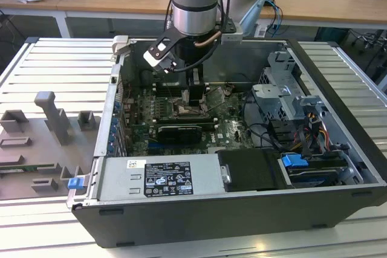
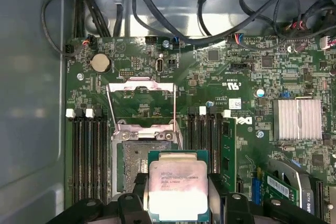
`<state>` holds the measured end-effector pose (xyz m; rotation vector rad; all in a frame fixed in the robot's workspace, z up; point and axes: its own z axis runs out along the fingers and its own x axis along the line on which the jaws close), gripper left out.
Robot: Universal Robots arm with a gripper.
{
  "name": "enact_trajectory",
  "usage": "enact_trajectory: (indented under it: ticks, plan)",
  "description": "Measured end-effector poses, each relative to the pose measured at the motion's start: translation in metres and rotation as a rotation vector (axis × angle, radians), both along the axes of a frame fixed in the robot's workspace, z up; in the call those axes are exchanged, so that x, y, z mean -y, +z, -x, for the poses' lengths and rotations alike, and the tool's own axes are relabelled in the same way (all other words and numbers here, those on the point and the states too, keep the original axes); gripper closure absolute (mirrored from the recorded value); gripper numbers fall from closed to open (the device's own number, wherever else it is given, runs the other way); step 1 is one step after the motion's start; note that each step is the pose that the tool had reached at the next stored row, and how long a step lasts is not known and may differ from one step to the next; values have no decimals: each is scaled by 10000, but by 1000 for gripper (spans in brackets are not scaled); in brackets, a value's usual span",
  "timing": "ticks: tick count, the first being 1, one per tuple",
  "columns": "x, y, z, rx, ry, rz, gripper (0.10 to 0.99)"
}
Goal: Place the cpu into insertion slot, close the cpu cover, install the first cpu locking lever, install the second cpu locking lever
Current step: 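Place the cpu into insertion slot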
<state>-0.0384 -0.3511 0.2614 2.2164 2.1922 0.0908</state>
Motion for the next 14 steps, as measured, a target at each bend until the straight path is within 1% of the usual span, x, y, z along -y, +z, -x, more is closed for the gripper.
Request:
enact_trajectory:
  ticks: [11,14]
  plan:
    - [-7,-16,0,2,-1,-4,545]
    - [-18,-22,0,1,-1,-3,545]
